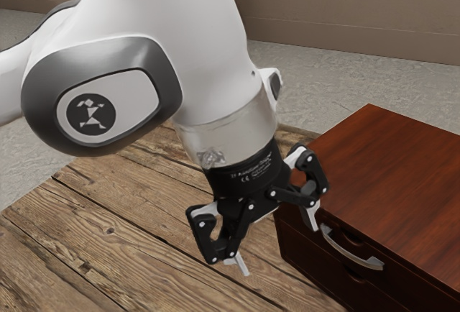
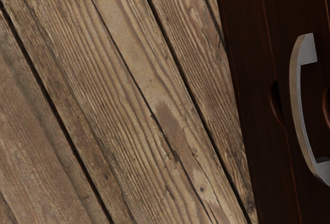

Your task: Pull the drawer handle with one arm to open the drawer

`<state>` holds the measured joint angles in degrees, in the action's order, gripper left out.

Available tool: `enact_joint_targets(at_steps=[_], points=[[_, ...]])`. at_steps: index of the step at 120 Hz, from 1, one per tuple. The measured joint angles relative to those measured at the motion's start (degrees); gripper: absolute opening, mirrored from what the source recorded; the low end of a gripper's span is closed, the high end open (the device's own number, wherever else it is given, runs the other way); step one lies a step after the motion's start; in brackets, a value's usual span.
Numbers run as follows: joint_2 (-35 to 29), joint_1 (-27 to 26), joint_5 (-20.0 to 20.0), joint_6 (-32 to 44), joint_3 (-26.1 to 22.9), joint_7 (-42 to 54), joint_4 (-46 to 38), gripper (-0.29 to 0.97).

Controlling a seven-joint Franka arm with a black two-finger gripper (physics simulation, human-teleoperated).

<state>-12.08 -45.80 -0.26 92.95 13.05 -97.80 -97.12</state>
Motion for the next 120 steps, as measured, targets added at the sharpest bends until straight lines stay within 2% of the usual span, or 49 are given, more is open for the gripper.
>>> enact_joint_targets(at_steps=[20,46,64,96,120], points=[[-0.68,-0.04,0.19,-4.13,0.02,-1.02,-0.34,0.68],[-0.73,-1.01,0.03,-5.80,-0.21,-2.31,-0.98,0.68],[-0.55,-2.06,-0.10,-3.19,-0.28,-2.10,-4.16,0.68],[1.59,-1.00,0.00,2.11,-0.05,4.23,-6.65,0.68],[1.92,-0.75,-0.33,5.16,0.30,2.63,-7.89,0.68]])
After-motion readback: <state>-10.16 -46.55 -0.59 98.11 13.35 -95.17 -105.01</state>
